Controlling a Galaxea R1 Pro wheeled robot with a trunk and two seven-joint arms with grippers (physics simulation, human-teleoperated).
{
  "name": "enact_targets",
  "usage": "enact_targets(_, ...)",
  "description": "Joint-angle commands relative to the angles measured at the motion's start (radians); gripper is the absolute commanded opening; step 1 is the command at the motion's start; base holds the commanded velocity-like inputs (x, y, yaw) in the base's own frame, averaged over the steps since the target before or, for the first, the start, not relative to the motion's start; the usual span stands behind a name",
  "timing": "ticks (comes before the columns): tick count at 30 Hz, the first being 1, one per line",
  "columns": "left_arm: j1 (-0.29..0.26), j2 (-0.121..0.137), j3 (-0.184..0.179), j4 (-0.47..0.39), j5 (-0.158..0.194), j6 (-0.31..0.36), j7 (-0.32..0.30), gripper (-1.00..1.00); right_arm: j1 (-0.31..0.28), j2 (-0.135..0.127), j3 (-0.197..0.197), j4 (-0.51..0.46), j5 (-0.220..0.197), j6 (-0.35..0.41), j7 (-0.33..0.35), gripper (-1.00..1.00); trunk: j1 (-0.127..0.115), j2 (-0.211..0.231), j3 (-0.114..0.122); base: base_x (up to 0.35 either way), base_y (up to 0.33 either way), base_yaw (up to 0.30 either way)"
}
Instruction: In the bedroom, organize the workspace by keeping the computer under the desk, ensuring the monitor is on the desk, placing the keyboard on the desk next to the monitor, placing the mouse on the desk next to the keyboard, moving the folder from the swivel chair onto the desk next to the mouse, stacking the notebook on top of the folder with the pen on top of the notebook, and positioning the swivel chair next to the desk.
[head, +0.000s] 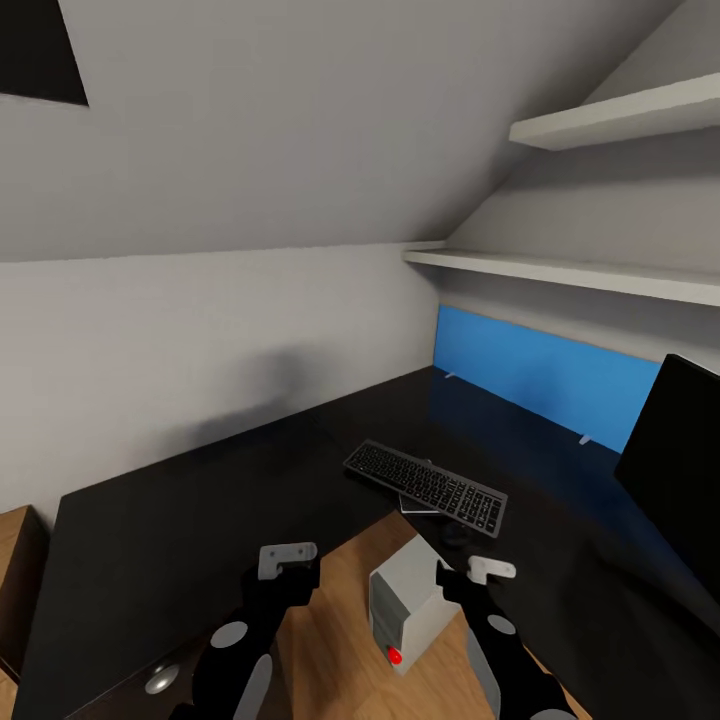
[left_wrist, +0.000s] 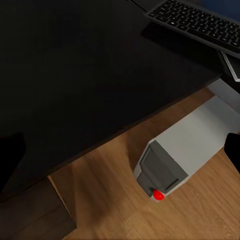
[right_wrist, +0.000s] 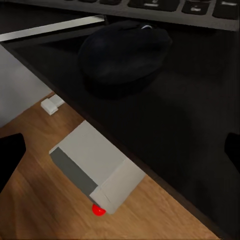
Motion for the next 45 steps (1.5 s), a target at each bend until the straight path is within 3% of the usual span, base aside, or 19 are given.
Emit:
enact_targets(1, -0.001, 0.000, -0.002, -0.001, 0.011, 0.003, 0.009, 1.00, -0.001, 0.001, -0.006, 0.000, 0.010, -0.007, 0.000, 1.00, 0.000, -0.001, -0.001, 0.000, 0.000, 0.000)
enact_targets(8, -0.001, 0.000, -0.001, -0.001, 0.011, 0.003, 0.010, 1.00, -0.001, 0.000, -0.006, 0.002, 0.009, -0.045, -0.001, 1.00, 0.000, -0.001, -0.001, 0.000, 0.000, 0.000)
enact_targets(36, -0.001, -0.003, -0.004, -0.002, 0.012, 0.003, 0.009, 1.00, -0.001, 0.000, -0.006, 0.004, 0.011, -0.048, -0.002, 1.00, 0.000, -0.001, -0.001, 0.038, 0.000, 0.000)
enact_targets(45, -0.001, -0.004, -0.005, -0.002, 0.012, 0.003, 0.010, 1.00, -0.001, 0.000, -0.006, 0.004, 0.011, -0.048, -0.002, 1.00, 0.027, -0.050, -0.023, 0.000, 0.000, 0.000)
